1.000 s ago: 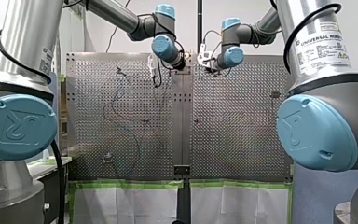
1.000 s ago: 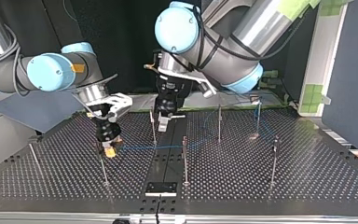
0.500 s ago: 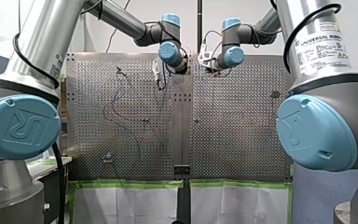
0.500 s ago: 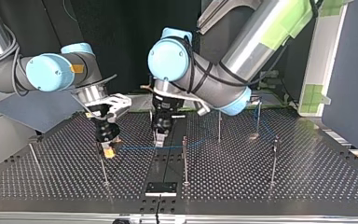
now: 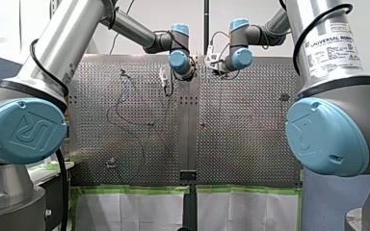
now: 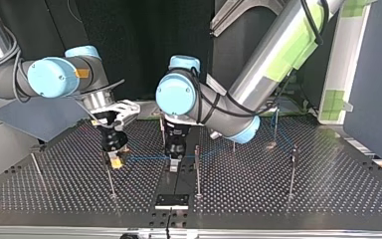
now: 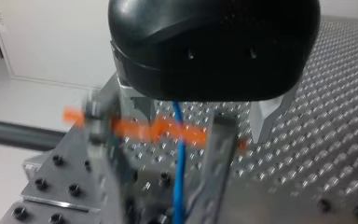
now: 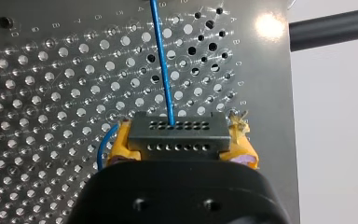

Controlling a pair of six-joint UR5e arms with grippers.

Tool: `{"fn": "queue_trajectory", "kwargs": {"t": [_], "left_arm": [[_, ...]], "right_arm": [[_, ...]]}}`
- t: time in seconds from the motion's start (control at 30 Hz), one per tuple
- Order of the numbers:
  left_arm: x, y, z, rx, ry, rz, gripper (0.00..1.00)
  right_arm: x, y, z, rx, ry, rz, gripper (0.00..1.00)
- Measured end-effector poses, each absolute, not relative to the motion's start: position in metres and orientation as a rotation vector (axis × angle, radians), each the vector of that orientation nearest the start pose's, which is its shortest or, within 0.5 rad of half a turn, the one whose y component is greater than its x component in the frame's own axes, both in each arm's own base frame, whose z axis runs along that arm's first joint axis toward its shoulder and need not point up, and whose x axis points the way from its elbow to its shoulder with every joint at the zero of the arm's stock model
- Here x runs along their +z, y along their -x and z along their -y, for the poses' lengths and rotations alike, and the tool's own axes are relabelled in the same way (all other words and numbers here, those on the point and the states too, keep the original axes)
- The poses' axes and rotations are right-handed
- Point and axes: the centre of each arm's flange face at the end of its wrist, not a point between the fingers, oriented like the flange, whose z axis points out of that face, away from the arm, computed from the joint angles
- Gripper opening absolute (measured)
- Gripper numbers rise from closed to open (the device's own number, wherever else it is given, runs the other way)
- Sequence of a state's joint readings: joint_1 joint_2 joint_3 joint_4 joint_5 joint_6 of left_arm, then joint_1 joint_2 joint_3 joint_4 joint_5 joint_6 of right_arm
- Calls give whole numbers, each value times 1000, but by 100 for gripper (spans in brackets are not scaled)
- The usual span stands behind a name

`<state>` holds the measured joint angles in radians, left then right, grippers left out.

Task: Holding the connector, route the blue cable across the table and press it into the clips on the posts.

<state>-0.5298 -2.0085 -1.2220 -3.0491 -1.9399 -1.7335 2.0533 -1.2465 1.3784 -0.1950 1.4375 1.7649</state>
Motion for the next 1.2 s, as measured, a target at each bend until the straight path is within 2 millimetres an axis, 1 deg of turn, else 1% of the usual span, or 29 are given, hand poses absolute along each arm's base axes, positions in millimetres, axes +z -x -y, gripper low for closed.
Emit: {"fn": "queue_trajectory", "kwargs": {"t": [0.17, 0.3, 0.33, 0.37, 0.4, 0.47, 0.5, 0.53, 0.7, 0.73, 0.77, 0.8, 0.87, 0.9, 0.93, 1.2], "left_arm": [[427, -536, 418, -255, 25, -1539, 100], [438, -538, 417, -248, 41, -1525, 100], [439, -538, 417, -246, 42, -1525, 93], [440, -538, 417, -242, 42, -1527, 81], [440, -538, 417, -239, 41, -1529, 81], [440, -537, 416, -230, 35, -1538, 55], [439, -536, 416, -227, 33, -1543, 55], [439, -535, 417, -224, 30, -1546, 50], [438, -532, 419, -217, 25, -1554, 50], [438, -532, 419, -217, 25, -1555, 29], [438, -532, 419, -216, 24, -1555, 18], [438, -532, 419, -216, 24, -1555, 18], [438, -530, 421, -213, 25, -1555, 3], [438, -529, 422, -210, 27, -1555, 3], [438, -528, 422, -207, 30, -1555, 0], [435, -521, 427, -196, 33, -1564, 0]], "right_arm": [[421, -422, 489, 1818, -1550, 995, 0], [421, -422, 489, 1819, -1550, 996, 0], [421, -422, 489, 1819, -1549, 996, 0], [421, -421, 489, 1819, -1549, 996, 0], [421, -421, 490, 1819, -1549, 997, 0], [421, -421, 490, 1819, -1548, 997, 0], [421, -421, 490, 1819, -1548, 997, 0], [421, -421, 490, 1819, -1548, 997, 0], [421, -421, 490, 1819, -1548, 997, 0], [421, -421, 490, 1819, -1548, 997, 0], [421, -421, 490, 1819, -1548, 997, 0], [421, -421, 490, 1819, -1548, 997, 0], [421, -421, 490, 1819, -1549, 997, 0], [421, -421, 490, 1819, -1548, 997, 0], [421, -421, 490, 1818, -1549, 997, 0], [421, -421, 490, 1818, -1549, 998, 0]]}}
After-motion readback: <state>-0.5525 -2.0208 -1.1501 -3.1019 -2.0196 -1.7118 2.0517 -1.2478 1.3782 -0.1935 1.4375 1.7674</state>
